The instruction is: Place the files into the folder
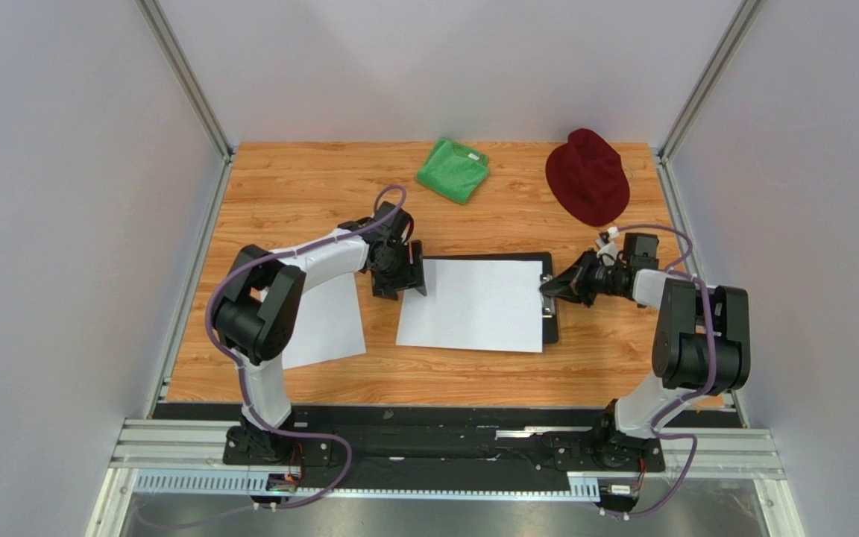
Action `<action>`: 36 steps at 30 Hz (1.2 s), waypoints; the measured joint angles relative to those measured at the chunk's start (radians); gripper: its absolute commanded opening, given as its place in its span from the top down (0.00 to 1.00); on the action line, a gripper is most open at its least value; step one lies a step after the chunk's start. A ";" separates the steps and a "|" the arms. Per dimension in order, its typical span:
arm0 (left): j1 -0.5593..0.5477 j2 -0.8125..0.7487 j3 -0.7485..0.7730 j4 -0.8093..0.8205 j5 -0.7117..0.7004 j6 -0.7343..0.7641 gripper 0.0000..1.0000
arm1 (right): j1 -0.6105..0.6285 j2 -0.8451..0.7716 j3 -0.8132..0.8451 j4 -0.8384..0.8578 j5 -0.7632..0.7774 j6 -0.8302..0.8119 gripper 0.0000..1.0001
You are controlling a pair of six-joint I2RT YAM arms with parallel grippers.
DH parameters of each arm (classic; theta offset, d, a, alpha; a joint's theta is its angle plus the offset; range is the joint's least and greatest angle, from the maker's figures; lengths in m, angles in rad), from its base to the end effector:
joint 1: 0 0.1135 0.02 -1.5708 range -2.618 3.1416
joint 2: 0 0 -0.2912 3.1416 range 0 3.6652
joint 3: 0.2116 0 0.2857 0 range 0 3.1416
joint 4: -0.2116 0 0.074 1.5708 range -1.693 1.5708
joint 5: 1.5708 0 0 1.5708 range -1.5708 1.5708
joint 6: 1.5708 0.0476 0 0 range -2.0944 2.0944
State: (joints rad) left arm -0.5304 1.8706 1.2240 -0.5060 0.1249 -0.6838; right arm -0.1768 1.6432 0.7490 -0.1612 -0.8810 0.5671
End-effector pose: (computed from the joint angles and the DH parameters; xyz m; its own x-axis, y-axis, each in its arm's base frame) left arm 0.3544 -0.2147 0.1605 -0.9557 -0.1662 -0.2429 -0.0750 0.9357 -0.3448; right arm 0.3157 -0.0191 0.1330 -0.8634 0.5015 -0.0552 0.2389 0.5026 0.8309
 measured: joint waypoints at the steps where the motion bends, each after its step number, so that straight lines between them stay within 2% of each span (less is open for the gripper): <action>1: 0.001 -0.005 -0.003 -0.002 -0.001 0.004 0.21 | -0.003 0.000 0.000 -0.001 0.000 -0.002 1.00; 8: 0.008 -0.034 -0.029 -0.031 -0.001 0.025 0.16 | -0.010 0.000 -0.001 0.003 -0.008 0.002 1.00; 14: 0.023 -0.054 -0.068 0.009 0.060 0.031 0.21 | -0.012 0.000 -0.031 0.051 -0.036 0.035 1.00; 20: -0.014 -0.133 -0.115 0.007 0.044 0.020 0.19 | 0.019 0.000 -0.009 -0.019 0.019 -0.008 1.00; 26: -0.127 -0.201 -0.030 -0.016 -0.004 -0.005 0.21 | 0.063 -0.003 0.037 -0.093 0.104 -0.054 1.00; 28: -0.153 -0.187 0.007 -0.001 0.011 -0.016 0.27 | 0.078 -0.004 0.042 -0.116 0.134 -0.068 1.00; 31: -0.171 -0.103 0.080 0.031 0.064 -0.037 0.30 | 0.107 -0.004 0.053 -0.157 0.189 -0.086 1.00; 34: -0.182 0.021 0.135 0.081 0.104 -0.057 0.32 | 0.148 -0.004 0.085 -0.210 0.261 -0.112 0.92; 36: -0.187 0.094 0.141 0.099 0.116 -0.073 0.32 | 0.182 -0.004 0.112 -0.243 0.316 -0.128 0.79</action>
State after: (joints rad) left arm -0.7177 1.9648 1.3647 -0.4068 0.2405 -0.7567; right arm 0.0055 1.6394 0.8612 -0.4038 -0.5652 0.4393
